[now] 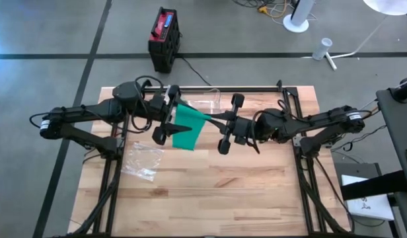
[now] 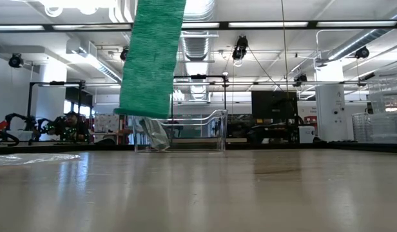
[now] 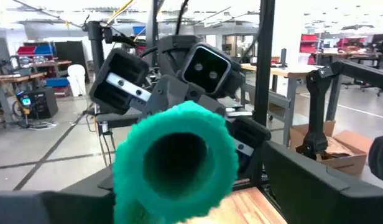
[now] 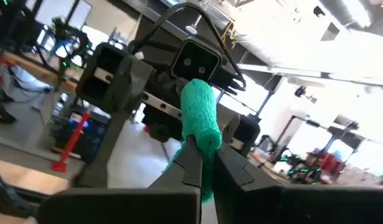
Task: Roll bandage
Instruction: Roll the blue bandage
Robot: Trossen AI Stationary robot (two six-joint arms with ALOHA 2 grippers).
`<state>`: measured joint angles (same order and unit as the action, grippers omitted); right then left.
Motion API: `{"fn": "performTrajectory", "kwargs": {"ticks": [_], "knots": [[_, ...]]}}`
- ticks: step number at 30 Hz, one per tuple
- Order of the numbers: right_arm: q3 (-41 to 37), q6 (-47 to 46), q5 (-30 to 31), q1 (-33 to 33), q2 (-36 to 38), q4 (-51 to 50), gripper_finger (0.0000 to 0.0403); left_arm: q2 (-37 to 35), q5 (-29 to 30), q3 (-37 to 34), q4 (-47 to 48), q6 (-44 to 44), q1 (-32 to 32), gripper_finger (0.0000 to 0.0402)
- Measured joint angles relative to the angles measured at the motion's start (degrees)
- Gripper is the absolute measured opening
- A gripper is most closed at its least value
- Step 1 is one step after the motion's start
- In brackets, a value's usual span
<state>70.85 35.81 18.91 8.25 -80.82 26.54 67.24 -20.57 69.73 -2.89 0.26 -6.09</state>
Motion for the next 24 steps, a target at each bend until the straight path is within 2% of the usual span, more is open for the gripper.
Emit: {"fn": "performTrajectory", "kwargs": {"ticks": [4, 10, 18, 24], "knots": [[-0.18, 4.40, 1.07, 0.00, 0.00, -0.11, 0.0003, 0.63, 0.11, 0.00, 0.14, -1.45, -0.02, 0.0281], [-0.24, 11.64, 3.60, 0.02, 0.02, -1.23, 0.0003, 1.46, 1.08, 0.00, 0.39, -4.10, -0.06, 0.0264], [-0.24, 19.67, 4.71, 0.11, 0.04, -3.30, 0.0003, 1.46, 1.13, 0.00, 0.56, -9.80, -0.06, 0.0245], [-0.24, 25.93, 5.05, 0.13, 0.07, -4.75, 0.0003, 1.46, 1.67, 0.00, 0.60, -13.60, -0.06, 0.0246]]}}
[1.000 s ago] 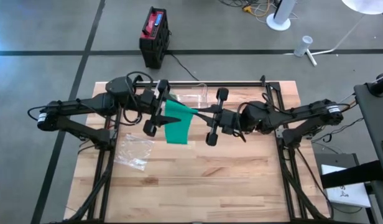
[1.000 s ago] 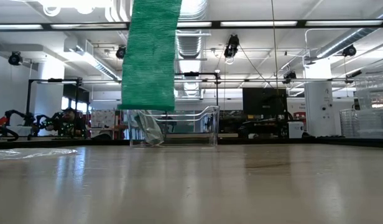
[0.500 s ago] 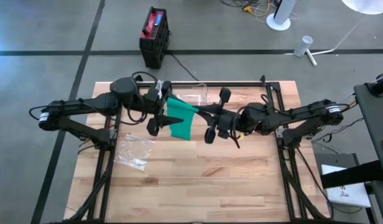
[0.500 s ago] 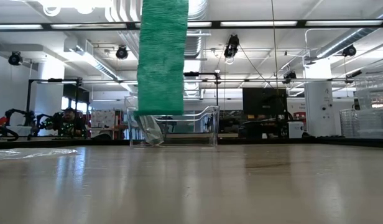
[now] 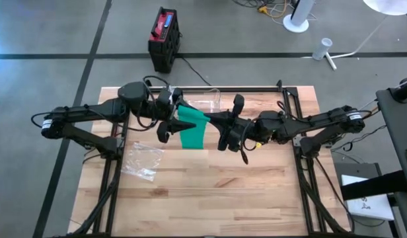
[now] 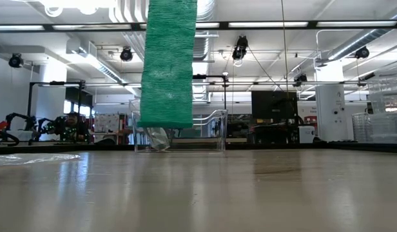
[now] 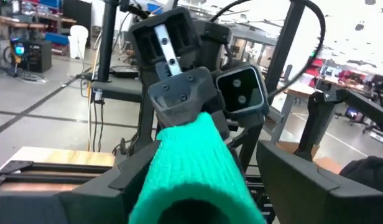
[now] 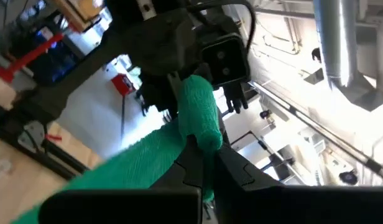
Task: Roll bandage
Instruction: Roll the blue bandage
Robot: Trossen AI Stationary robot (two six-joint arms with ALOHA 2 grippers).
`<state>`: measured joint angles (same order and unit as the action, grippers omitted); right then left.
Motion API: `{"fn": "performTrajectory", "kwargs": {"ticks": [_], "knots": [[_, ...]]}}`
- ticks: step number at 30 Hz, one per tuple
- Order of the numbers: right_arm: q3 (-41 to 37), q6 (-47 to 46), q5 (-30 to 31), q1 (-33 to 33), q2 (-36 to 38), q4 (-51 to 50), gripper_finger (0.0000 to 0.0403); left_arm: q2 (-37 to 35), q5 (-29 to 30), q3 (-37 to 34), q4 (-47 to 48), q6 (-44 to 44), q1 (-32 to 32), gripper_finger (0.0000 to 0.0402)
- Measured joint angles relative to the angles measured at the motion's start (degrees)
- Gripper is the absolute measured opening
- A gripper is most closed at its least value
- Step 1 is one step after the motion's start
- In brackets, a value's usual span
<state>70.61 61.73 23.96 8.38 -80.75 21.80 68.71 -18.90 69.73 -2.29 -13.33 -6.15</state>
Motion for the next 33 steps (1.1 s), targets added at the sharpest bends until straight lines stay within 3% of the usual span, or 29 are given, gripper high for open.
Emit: {"fn": "performTrajectory", "kwargs": {"ticks": [5, 9, 14, 18, 25, 30, 33], "knots": [[-0.02, 3.66, 1.51, 0.00, 0.02, -0.96, 0.0003, 0.00, 1.76, 0.00, 0.31, -4.21, 0.00, 0.0245], [-0.04, 4.07, 1.88, 0.07, 0.00, -1.06, 0.0004, 0.31, 2.01, 0.00, 0.27, -5.32, 0.00, 0.0215], [-0.04, 1.00, 4.35, 0.31, 0.00, -1.13, 0.0028, 0.58, 2.79, 0.00, 0.40, -4.97, 0.00, 0.0111], [-0.07, -8.58, 5.59, 1.34, 0.02, -2.05, 0.0062, 0.70, 3.09, 0.00, 0.40, -3.50, -0.04, 0.0017], [-0.07, -24.82, 4.14, 5.23, 2.17, -3.09, 0.0160, 0.63, 1.49, 0.00, 0.34, 3.31, 0.00, 0.0016], [0.88, -43.38, -8.12, 3.67, 4.52, -3.59, 0.0240, 0.61, -2.14, 0.00, 0.42, 15.41, 0.14, 0.0010], [0.89, -50.67, -10.91, 1.86, 3.74, -4.27, 0.0271, 0.61, -5.14, 0.00, 0.57, 23.21, 0.22, 0.0011]]}}
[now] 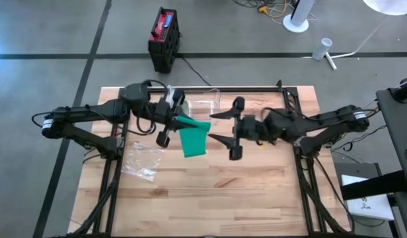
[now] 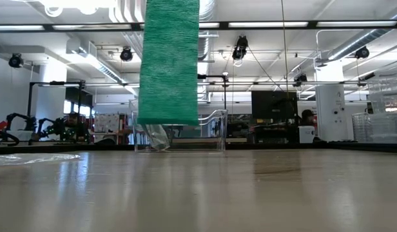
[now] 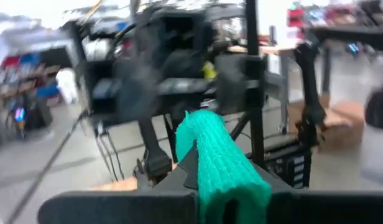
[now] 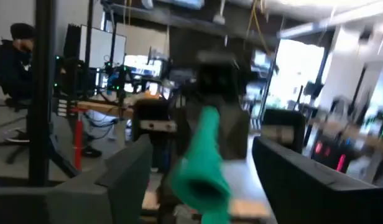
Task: Roll bandage
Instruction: Roll the blue bandage
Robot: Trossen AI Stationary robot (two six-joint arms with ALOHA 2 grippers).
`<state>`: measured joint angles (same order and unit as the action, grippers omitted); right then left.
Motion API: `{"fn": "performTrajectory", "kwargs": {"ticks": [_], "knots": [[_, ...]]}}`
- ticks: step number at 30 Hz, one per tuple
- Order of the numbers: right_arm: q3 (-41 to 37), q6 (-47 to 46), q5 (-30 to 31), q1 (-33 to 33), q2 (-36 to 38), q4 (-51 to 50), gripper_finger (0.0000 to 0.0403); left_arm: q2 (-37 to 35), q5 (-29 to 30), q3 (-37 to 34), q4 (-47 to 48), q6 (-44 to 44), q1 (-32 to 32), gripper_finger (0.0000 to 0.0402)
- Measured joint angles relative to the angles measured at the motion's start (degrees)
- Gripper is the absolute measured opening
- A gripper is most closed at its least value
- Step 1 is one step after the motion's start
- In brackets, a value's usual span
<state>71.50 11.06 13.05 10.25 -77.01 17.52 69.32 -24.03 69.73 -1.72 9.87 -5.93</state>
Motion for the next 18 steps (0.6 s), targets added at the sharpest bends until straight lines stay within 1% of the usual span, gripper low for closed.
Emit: {"fn": "performTrajectory", "kwargs": {"ticks": [2, 5, 8, 11, 13, 15, 18], "knots": [[-0.12, -2.51, -0.10, -0.76, -0.67, -1.25, 0.0280, 0.00, -1.67, 0.00, 0.19, 3.81, 0.13, 0.0011], [-0.01, -4.96, -0.98, -1.22, -1.03, -1.89, 0.0278, 0.02, -2.62, 0.00, 0.24, 6.70, 0.15, 0.0011], [-0.01, -5.56, -2.55, -1.30, -1.03, -2.32, 0.0263, 0.02, -2.75, 0.00, 0.55, 7.53, 0.15, 0.0011], [-0.01, -4.93, -2.61, -1.30, -1.03, -2.40, 0.0239, 0.02, -3.29, 0.00, 1.73, 7.67, 0.13, 0.0011], [0.10, -1.15, -2.61, -1.30, -1.03, -2.61, 0.0222, 0.04, -3.29, 0.00, 2.24, 7.43, 0.13, 0.0011], [0.41, 5.33, -2.56, -1.03, -1.03, -2.90, 0.0210, 0.04, -3.28, 0.00, 2.34, 5.91, 0.11, 0.0011], [1.22, 12.81, -2.52, -0.75, -1.03, -2.83, 0.0205, 0.04, -3.28, 0.00, 2.38, 3.49, 0.11, 0.0011]]}}
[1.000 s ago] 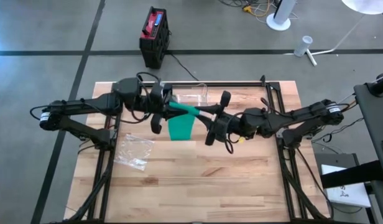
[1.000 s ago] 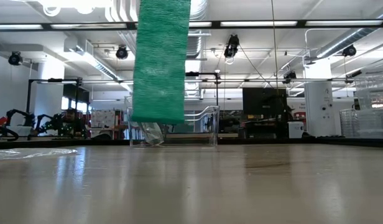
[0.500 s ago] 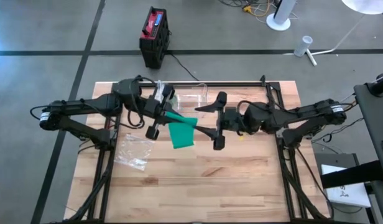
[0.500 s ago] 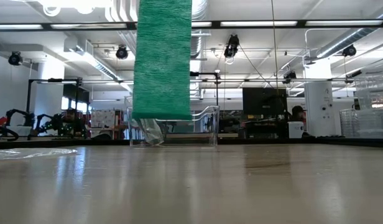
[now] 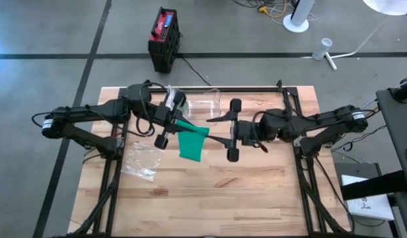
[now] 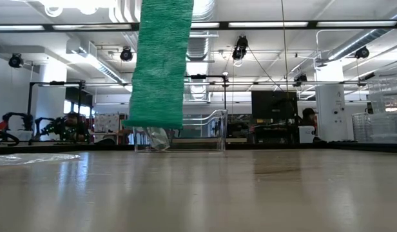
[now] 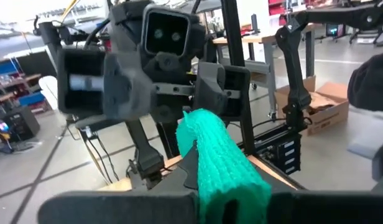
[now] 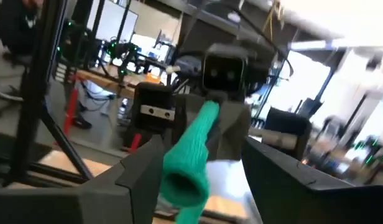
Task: Roll bandage
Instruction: Roll the blue bandage
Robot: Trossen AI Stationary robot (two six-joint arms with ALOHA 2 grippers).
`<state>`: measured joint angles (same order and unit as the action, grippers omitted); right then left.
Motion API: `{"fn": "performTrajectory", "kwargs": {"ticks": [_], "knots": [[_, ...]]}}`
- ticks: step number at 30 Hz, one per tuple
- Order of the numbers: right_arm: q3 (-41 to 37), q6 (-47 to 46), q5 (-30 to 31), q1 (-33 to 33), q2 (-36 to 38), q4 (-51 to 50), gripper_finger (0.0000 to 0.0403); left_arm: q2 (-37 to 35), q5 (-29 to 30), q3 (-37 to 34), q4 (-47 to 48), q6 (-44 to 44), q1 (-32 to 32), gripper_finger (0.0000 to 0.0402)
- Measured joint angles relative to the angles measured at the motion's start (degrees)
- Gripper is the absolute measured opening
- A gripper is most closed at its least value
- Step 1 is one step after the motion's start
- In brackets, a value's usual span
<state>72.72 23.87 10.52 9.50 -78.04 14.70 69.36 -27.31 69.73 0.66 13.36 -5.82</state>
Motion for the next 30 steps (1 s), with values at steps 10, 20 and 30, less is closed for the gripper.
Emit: {"fn": "performTrajectory", "kwargs": {"ticks": [10, 20, 30], "knots": [[1.35, 2.42, 0.01, -0.28, -3.25, -1.04, 0.0211, 0.04, 2.68, -0.02, 1.06, -0.59, 0.00, 0.0011], [1.93, 1.66, 2.38, -0.09, -3.43, -8.33, 0.0135, -0.76, 4.15, -0.02, 0.92, -0.63, 0.00, 0.0011], [2.76, 12.49, 14.70, 3.85, -1.97, -8.87, 0.0089, -2.10, 5.07, 0.02, 3.52, -0.83, 0.00, 0.0011]]}}
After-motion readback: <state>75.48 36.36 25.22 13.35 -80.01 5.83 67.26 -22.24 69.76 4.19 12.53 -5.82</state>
